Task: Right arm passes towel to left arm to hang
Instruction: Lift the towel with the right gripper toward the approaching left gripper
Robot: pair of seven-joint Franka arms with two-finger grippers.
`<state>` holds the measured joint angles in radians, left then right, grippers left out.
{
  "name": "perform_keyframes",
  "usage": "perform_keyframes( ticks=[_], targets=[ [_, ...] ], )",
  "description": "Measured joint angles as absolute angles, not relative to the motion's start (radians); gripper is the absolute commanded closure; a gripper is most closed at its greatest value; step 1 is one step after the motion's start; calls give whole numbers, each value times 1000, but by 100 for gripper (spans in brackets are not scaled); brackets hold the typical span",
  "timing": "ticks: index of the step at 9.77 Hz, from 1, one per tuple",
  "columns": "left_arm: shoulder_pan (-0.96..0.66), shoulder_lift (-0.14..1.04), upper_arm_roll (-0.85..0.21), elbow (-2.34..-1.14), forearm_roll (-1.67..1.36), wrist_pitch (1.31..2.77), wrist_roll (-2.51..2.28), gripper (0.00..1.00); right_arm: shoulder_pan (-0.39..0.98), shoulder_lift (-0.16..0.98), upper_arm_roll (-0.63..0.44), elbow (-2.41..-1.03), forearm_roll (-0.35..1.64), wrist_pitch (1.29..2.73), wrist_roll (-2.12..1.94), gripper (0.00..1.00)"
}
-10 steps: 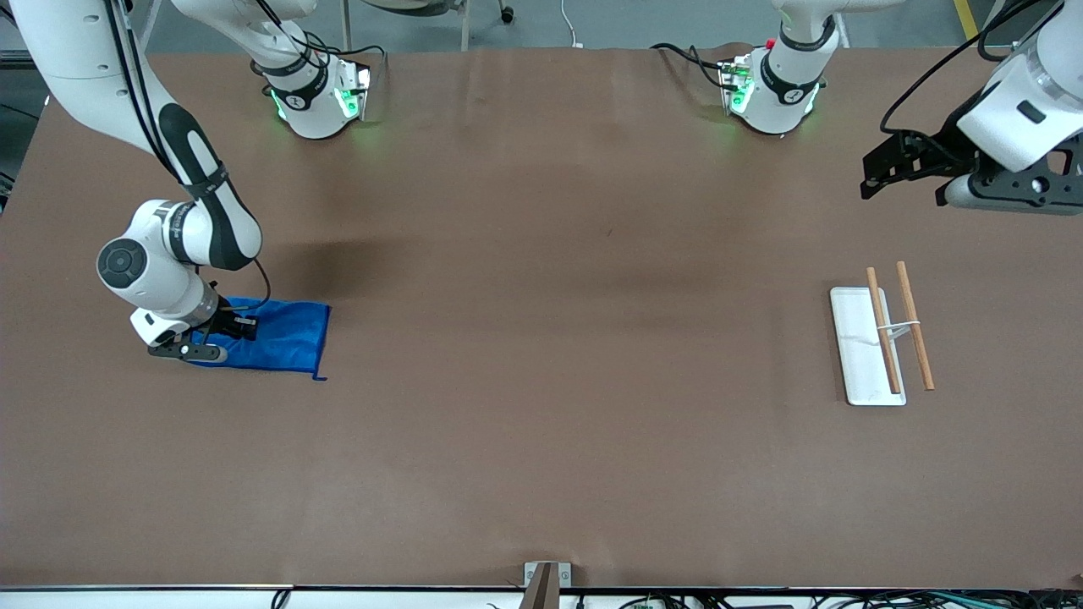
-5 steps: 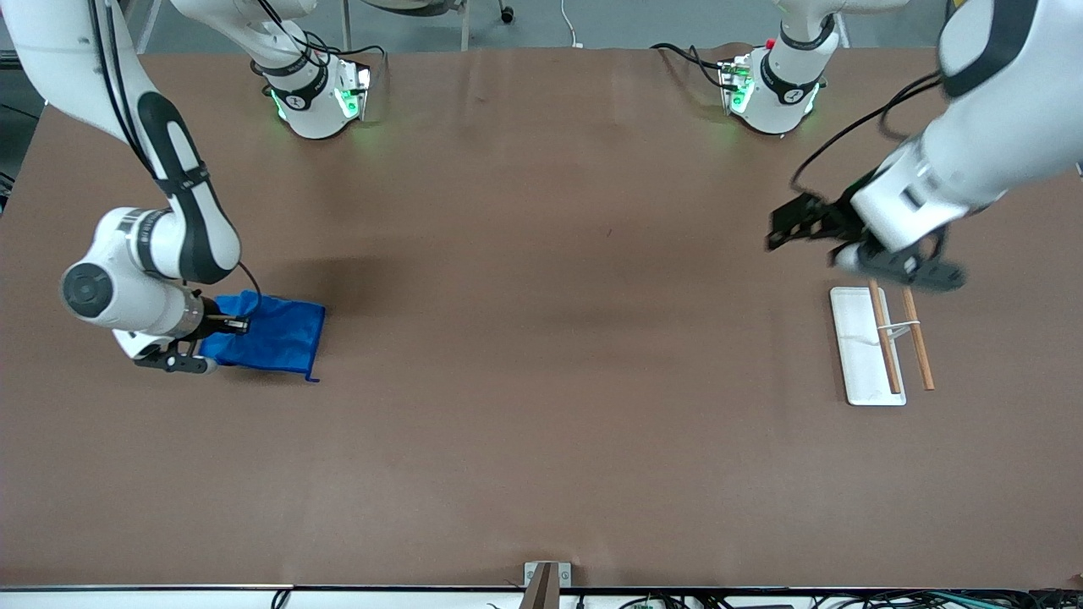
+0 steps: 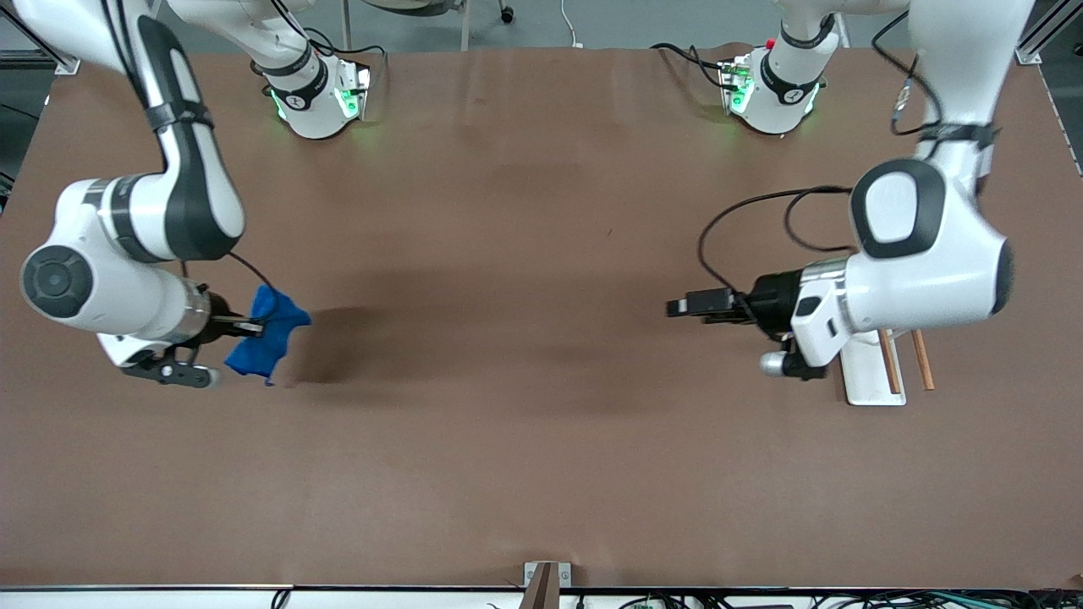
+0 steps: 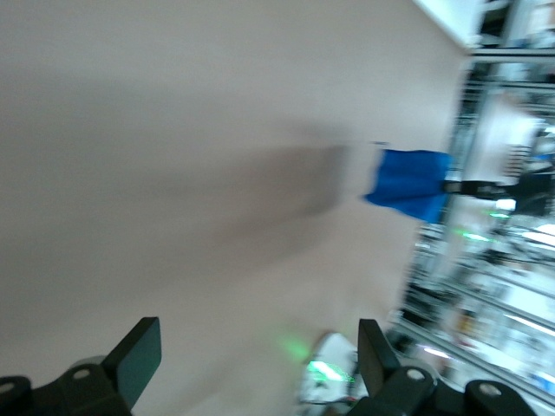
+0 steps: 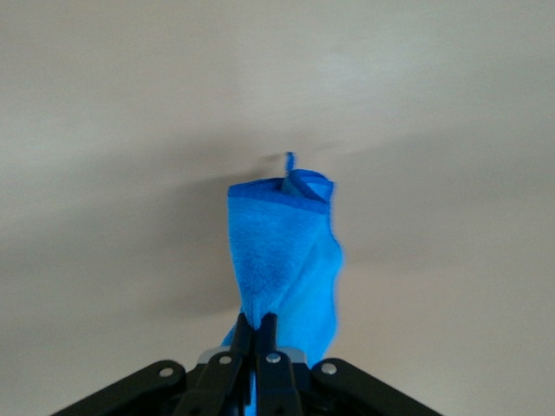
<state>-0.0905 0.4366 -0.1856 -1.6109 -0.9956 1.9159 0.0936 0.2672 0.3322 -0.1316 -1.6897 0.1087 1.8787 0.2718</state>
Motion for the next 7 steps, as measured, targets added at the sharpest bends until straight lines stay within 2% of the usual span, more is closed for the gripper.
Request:
perform_keyframes(
  ticks=[3, 7],
  targets=[
    [-104, 548, -197, -1617, -1267, 1918, 282, 0, 405, 338, -130, -1651, 356, 1884, 288, 100],
    [-103, 636, -249, -1708, -1571, 1858, 569, 0, 519, 340, -130, -1553, 695, 1911, 301, 100]
  ],
)
